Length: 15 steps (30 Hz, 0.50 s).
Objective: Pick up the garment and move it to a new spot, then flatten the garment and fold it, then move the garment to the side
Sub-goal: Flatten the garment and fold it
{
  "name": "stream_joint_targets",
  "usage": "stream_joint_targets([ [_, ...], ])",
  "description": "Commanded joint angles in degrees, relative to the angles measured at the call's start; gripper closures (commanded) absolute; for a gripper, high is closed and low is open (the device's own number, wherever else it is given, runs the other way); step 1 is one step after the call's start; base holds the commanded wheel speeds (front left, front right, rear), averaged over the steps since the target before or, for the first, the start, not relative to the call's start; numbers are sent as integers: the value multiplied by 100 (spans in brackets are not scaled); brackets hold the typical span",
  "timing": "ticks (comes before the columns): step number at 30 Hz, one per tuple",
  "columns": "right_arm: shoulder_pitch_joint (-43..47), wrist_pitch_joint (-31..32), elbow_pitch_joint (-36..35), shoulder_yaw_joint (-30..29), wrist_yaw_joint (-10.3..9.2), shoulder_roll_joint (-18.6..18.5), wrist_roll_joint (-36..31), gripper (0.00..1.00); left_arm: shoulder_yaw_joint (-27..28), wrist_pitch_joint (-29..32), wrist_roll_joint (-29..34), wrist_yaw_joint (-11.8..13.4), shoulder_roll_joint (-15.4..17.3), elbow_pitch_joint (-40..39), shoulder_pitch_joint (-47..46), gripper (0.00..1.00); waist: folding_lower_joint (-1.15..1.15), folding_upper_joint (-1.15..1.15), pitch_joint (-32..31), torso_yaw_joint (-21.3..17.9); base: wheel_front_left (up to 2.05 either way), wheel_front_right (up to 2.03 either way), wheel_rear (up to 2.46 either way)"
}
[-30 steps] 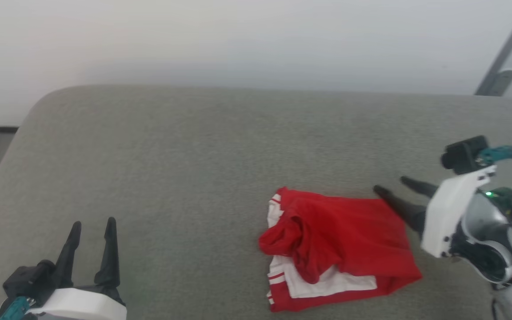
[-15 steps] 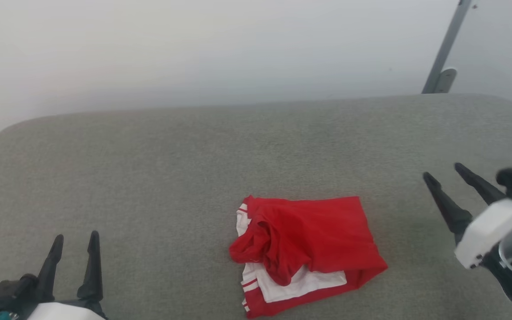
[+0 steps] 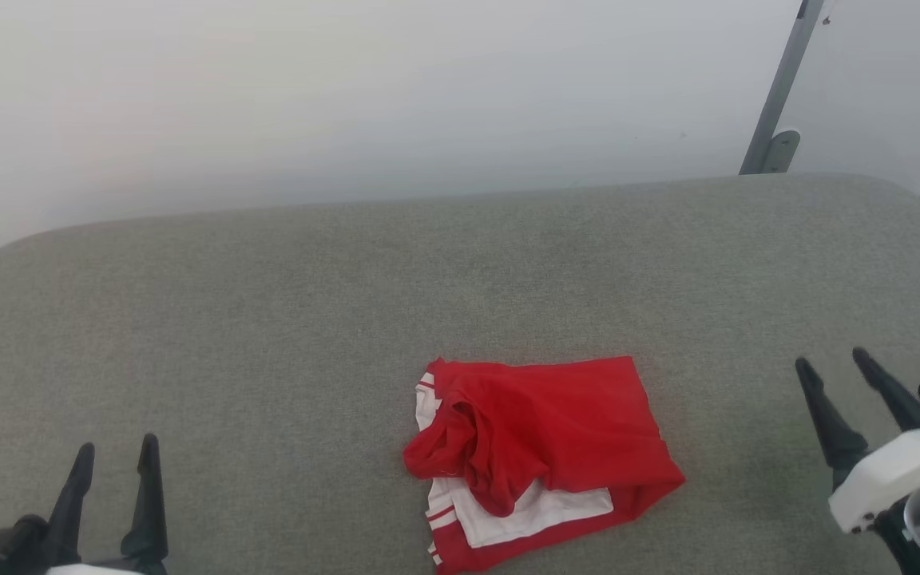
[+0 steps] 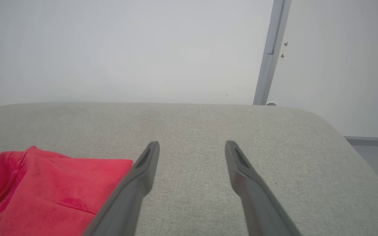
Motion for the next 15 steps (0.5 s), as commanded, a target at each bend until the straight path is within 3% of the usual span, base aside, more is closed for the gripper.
stream_joint_targets([
  [1,91,-93,52,13,0,46,-7,0,48,-25,25,-20,-15,4,96,0,0,0,0,-6,0,0,0],
  [15,182,-243,213,-57,0,146,-61,0,195,-26,32,-74,-57,47,27,0,0,0,4,-6,0,0,0],
])
